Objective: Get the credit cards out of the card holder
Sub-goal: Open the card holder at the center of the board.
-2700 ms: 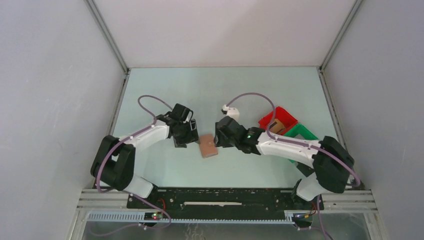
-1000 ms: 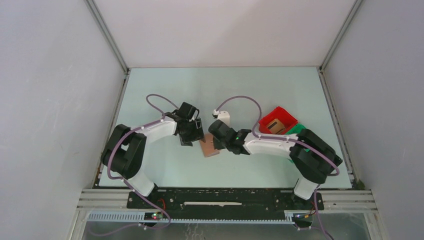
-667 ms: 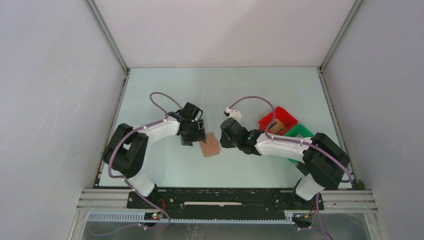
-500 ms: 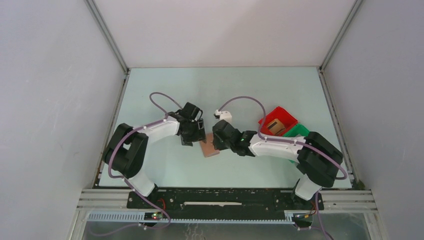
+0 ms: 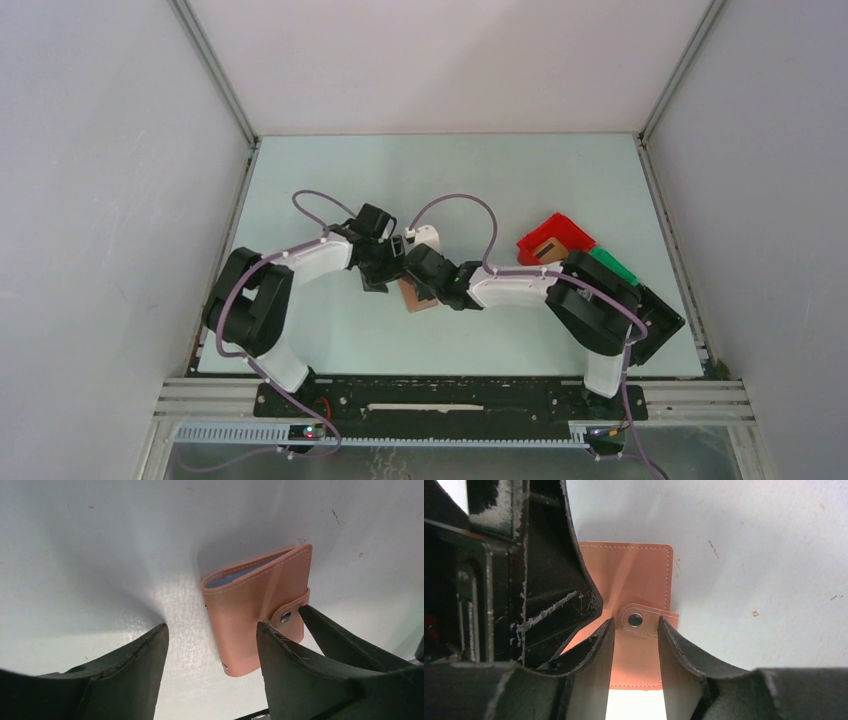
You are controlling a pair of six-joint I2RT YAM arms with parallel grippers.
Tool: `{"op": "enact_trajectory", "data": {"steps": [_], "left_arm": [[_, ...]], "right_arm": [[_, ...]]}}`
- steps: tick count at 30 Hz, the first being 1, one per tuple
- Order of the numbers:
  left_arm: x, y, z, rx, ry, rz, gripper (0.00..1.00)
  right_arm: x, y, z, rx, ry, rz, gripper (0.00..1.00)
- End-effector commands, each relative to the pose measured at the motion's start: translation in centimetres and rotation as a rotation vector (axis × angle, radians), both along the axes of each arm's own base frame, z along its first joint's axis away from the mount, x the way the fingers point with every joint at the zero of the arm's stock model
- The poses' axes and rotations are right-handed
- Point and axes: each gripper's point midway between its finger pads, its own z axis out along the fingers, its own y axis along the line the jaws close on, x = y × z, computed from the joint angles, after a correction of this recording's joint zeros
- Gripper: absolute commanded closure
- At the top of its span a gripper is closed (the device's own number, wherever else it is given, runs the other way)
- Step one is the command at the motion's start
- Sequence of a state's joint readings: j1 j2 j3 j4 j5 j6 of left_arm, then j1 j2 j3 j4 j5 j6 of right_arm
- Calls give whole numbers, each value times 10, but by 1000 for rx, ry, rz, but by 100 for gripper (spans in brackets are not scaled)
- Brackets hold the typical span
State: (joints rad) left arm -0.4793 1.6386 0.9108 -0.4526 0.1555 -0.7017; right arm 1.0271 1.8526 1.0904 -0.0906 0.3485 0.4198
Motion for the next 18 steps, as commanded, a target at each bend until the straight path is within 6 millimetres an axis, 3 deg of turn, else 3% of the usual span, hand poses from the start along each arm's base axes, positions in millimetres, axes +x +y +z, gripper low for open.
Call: {"op": "enact_trajectory", "data": {"steps": [1,5,8,18], "left_arm": [[-27,2,-34,5,136,2,28],[-28,4,-37,13,139,-1,28],[-29,6,-39,22,142,-5,28],[-25,6,-27,13,123,-24,29]], "right_arm": [[9,4,-9,-46,-51,3,56],[11,-5,-17,-77,-59,-45,81],[12,-7,-11,-45,-62,-70,100],[14,-31,21,245,68,-189,100]]}}
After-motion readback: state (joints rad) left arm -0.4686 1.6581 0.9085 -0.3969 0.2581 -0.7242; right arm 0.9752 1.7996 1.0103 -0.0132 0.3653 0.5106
